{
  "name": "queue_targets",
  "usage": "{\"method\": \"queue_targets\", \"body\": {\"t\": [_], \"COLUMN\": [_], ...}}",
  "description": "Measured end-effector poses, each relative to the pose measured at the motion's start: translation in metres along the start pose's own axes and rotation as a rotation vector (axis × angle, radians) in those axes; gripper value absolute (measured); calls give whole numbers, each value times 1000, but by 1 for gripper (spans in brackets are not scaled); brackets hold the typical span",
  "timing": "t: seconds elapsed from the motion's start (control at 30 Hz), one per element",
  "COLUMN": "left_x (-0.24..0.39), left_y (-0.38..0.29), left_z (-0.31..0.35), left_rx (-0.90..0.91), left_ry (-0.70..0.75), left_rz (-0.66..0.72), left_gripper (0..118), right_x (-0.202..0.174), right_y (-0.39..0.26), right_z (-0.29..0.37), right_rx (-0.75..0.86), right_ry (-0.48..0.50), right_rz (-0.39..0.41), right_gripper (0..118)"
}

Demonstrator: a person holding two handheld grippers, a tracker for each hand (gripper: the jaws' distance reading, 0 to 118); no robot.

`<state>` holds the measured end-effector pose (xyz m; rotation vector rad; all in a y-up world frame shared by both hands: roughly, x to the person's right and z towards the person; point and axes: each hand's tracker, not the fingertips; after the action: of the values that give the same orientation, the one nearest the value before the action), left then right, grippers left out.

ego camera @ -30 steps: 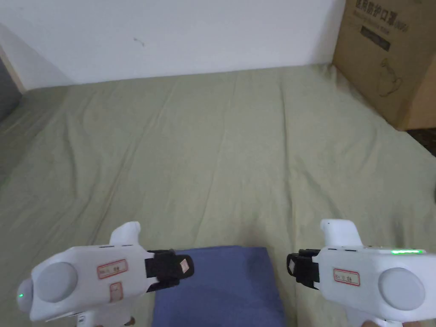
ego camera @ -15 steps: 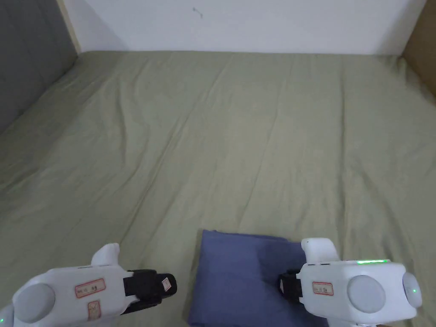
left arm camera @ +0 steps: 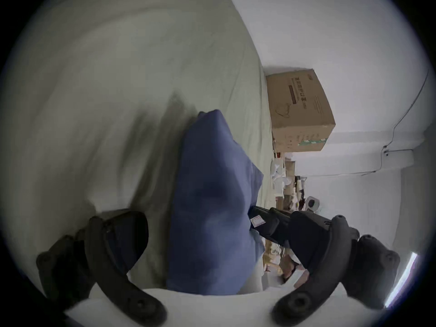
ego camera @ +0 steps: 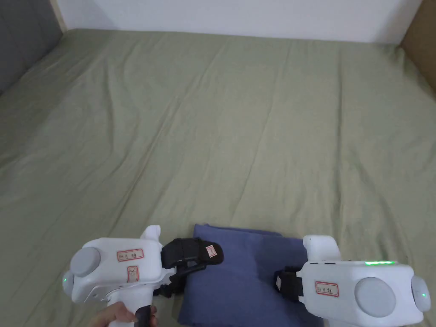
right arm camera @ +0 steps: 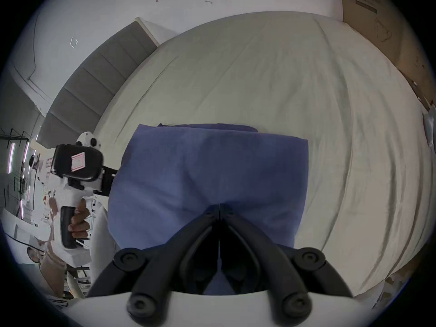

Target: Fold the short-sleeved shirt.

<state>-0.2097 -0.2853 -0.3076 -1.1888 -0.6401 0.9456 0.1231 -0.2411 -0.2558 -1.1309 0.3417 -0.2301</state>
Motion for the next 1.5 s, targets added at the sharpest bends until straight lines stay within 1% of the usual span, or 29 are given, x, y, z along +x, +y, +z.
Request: {"method": "queue_targets", "body": {"t": [0.03,0.07,0.1,0.13,0.17,0.2,0.3,0.43,0.53,0.63,0.77,0.83,0.87,0.9,0.93,0.97,1.0,1.03,1.07,1.1,1.13,1.17,1.2,1.23,1.3,1.37,1.43,1.47,1.5], "left_x": [3,-6,-8,-9,-10,-15,-24,-10,-5,-10,-9,-17,-26,-29,-31,-37,-52,-63,-73,-81,-84,-86,-88,-89,-83,-77,-65,-57,-49], "left_y": [1,7,7,6,5,5,6,18,40,69,101,120,135,143,152,159,170,178,184,189,187,187,186,184,177,170,161,156,149], "left_z": [-1,-8,-11,-10,-12,-15,-7,8,37,86,156,187,202,213,224,230,236,240,245,250,253,260,266,271,279,280,281,280,278], "left_rx": [-10,-34,-36,-30,-29,-26,-27,-44,-32,18,76,115,102,111,140,135,136,115,97,113,119,155,205,245,291,299,304,309,331], "left_ry": [-12,-17,-12,-22,-18,82,-28,23,124,251,552,693,819,917,1050,1165,1265,1353,1422,1466,1489,1478,1441,1408,1412,1421,1394,1347,1282], "left_rz": [-15,-34,-32,-36,-36,-33,41,-77,-151,-204,-271,-255,-300,-316,-347,-407,-438,-467,-469,-465,-438,-397,-363,-335,-308,-326,-336,-334,-340], "left_gripper": [117,109,79,25,26,25,25,25,25,25,25,25,25,25,25,25,25,29,40,56,78,90,100,106,106,106,105,100,85], "right_x": [0,0,0,0,-1,-1,-3,-7,-10,-17,-24,-29,-31,-34,-36,-40,-42,-44,-48,-50,-51,-52,-54,-55,-54,-53,-51,-51,-51], "right_y": [0,0,0,1,1,1,2,8,15,20,24,27,28,29,29,30,31,32,34,35,36,37,38,38,39,40,39,39,39], "right_z": [0,0,0,0,1,2,8,19,21,18,7,1,-2,-5,-7,-11,-14,-17,-21,-22,-24,-25,-25,-24,-24,-24,-20,-19,-21], "right_rx": [-2,-3,-3,-4,-5,-3,-4,25,47,49,28,21,17,11,7,-1,-9,-17,-23,-29,-34,-37,-38,-38,-38,-35,-33,-31,-29], "right_ry": [1,1,0,-1,-5,-13,-27,-28,-16,-34,-30,-28,-25,-23,-21,-23,-23,-22,-24,-24,-25,-28,-31,-33,-33,-39,-41,-45,-43], "right_rz": [0,1,1,2,3,4,10,9,-11,7,20,14,13,14,20,25,30,37,43,52,60,65,67,64,51,45,47,45,43], "right_gripper": [0,0,0,0,0,0,0,0,0,0,0,0,0,0,0,0,0,0,0,0,0,0,0,0,0,0,0,0,0]}}
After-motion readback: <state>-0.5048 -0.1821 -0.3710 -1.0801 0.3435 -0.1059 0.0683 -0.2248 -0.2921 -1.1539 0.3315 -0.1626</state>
